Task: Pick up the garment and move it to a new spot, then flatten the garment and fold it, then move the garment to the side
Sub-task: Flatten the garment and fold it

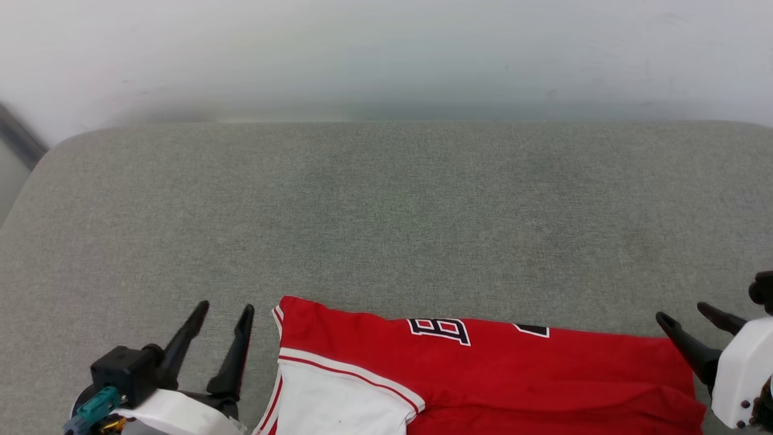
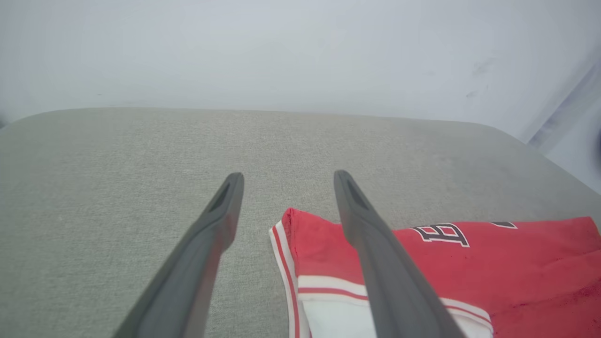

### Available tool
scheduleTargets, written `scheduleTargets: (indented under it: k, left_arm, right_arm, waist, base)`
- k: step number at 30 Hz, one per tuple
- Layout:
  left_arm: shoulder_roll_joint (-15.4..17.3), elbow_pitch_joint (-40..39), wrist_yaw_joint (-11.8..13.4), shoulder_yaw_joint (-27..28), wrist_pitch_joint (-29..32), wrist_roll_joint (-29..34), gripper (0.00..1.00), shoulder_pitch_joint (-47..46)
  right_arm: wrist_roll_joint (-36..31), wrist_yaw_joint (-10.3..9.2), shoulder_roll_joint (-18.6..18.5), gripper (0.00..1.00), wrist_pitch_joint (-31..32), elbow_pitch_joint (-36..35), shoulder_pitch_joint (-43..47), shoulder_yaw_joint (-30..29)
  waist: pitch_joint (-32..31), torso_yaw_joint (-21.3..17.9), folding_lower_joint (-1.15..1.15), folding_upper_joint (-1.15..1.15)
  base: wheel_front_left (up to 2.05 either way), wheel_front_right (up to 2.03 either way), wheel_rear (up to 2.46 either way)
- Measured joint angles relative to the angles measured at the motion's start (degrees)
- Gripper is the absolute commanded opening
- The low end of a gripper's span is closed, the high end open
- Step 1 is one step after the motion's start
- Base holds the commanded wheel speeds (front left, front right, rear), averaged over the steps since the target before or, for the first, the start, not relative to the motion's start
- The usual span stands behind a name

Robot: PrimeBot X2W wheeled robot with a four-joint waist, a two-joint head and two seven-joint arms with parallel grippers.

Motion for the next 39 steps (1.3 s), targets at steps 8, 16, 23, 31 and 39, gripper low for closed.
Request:
scheduleTargets:
  k: [8, 16, 23, 31, 39]
  left_arm:
    - [-8.59, -5.43, 1.35, 12.04, -2.09, 10.07, 1.0, 2.54]
    - [-17.8, -9.21, -5.71, 22.2, -2.16, 21.78, 1.0, 6.89]
    - [-22.2, -7.78, -11.15, 24.94, -2.16, 27.77, 1.0, 7.65]
    - [-24.99, -6.66, -13.22, 25.43, -2.16, 30.31, 1.0, 6.26]
    - [-25.8, -5.84, -13.85, 25.85, -2.16, 31.11, 1.0, 5.1]
  right_arm:
    - [-4.09, -0.01, 10.24, 1.0, 2.61, 0.42, 6.89, -12.51]
    - [-7.24, -0.01, 17.45, 1.0, 3.93, 3.81, 10.18, -18.98]
    - [-7.64, -0.02, 19.75, 1.0, 3.21, 9.1, 10.12, -20.93]
    - [-5.31, -0.01, 20.42, 1.0, 3.68, 12.91, 8.68, -20.79]
    - [-2.26, -0.53, 19.17, 1.0, 3.8, 13.66, 8.18, -17.36]
  waist:
    - [-0.08, 0.8, 0.0, 0.0]
    - [0.73, 1.63, 0.0, 0.0]
    - [2.0, 2.58, 0.0, 0.0]
    - [3.74, 3.93, 0.0, 0.0]
    - [5.33, 4.9, -0.01, 0.0]
  base:
    - [0.0, 0.0, 0.0]
    - [0.0, 0.0, 0.0]
    - [0.0, 0.0, 0.0]
    - [0.0, 0.0, 0.0]
    - [0.0, 0.0, 0.0]
